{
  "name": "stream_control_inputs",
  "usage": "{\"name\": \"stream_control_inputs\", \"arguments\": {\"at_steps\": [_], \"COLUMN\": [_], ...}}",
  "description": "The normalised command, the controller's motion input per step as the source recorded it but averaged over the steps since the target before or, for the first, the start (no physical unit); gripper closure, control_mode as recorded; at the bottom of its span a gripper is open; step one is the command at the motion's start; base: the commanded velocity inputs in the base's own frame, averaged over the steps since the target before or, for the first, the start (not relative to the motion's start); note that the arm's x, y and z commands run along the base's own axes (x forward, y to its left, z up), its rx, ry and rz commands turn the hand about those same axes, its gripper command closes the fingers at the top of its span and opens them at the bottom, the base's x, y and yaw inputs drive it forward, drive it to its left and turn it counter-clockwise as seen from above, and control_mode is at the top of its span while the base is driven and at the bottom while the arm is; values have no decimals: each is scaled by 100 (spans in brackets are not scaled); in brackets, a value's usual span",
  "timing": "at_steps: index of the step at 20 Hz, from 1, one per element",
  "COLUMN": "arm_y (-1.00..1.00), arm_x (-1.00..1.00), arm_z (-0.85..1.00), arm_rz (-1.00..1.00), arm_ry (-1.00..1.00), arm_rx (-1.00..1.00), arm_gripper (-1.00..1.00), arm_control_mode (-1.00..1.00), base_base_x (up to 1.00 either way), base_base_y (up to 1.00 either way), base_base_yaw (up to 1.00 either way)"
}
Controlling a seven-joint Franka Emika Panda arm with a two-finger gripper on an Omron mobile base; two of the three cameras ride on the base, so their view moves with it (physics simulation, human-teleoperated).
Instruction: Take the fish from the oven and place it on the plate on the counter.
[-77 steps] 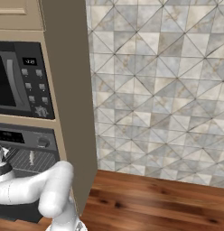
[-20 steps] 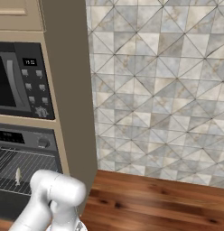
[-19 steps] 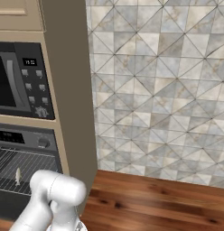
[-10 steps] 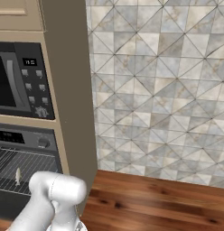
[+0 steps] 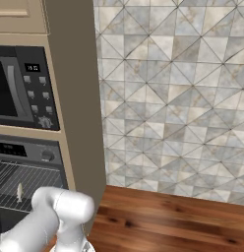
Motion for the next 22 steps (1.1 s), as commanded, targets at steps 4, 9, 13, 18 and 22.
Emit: {"name": "stream_control_inputs", "arguments": {"at_steps": [4,9,13,18,22], "arm_y": [16,-11,-46,-9,-56], "arm_x": [-32,-21,0,0,0], "arm_z": [16,10,6,0,-7], "arm_rz": [-13,-33,-32,-27,-21], "arm_ry": [28,24,16,3,-5], "arm_rx": [-38,-28,-13,-7,-10], "arm_gripper": [100,100,100,-100,-100], "arm_control_mode": [-100,-100,-100,-100,-100], "base_base_x": [0,0,0,0,0], "base_base_y": [0,0,0,0,0], "base_base_yaw": [0,0,0,0,0]}}
